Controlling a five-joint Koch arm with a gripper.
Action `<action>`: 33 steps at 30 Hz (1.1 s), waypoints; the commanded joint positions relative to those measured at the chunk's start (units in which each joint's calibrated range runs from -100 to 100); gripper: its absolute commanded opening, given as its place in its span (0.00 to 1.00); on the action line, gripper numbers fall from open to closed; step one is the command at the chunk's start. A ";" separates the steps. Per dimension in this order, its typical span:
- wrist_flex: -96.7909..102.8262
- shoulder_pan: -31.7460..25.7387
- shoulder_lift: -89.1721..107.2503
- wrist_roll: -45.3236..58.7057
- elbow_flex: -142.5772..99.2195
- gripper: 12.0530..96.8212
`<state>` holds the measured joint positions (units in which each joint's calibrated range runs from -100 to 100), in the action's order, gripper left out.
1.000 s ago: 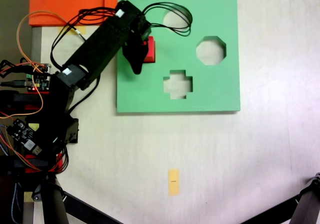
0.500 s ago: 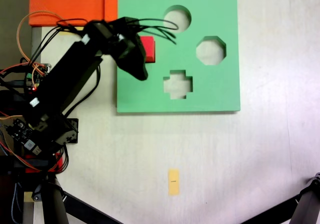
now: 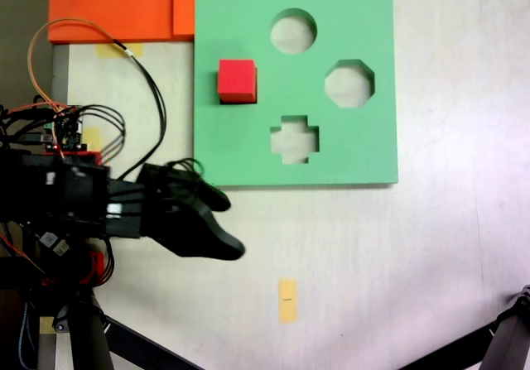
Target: Put the square block into the corresponding hole
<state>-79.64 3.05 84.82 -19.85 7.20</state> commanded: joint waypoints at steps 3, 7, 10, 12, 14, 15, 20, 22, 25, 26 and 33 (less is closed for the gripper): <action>43.29 0.49 15.18 8.45 -29.73 0.46; 71.79 -1.22 15.18 11.04 -60.24 0.44; 86.52 -1.27 15.18 14.26 -77.69 0.44; 95.67 -1.42 15.18 15.78 -87.36 0.44; 95.96 -1.61 15.18 16.07 -93.64 0.44; 95.86 -1.66 15.18 16.07 -97.33 0.44; 95.67 -3.47 15.18 18.75 -107.20 0.43; 87.39 -3.47 15.18 18.85 -107.20 0.44; 79.11 -3.42 15.18 18.85 -107.20 0.41; 79.11 -3.37 15.18 18.85 -107.20 0.40; 80.84 -3.32 15.18 18.85 -107.20 0.44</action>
<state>7.00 -0.27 99.59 -1.34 -99.12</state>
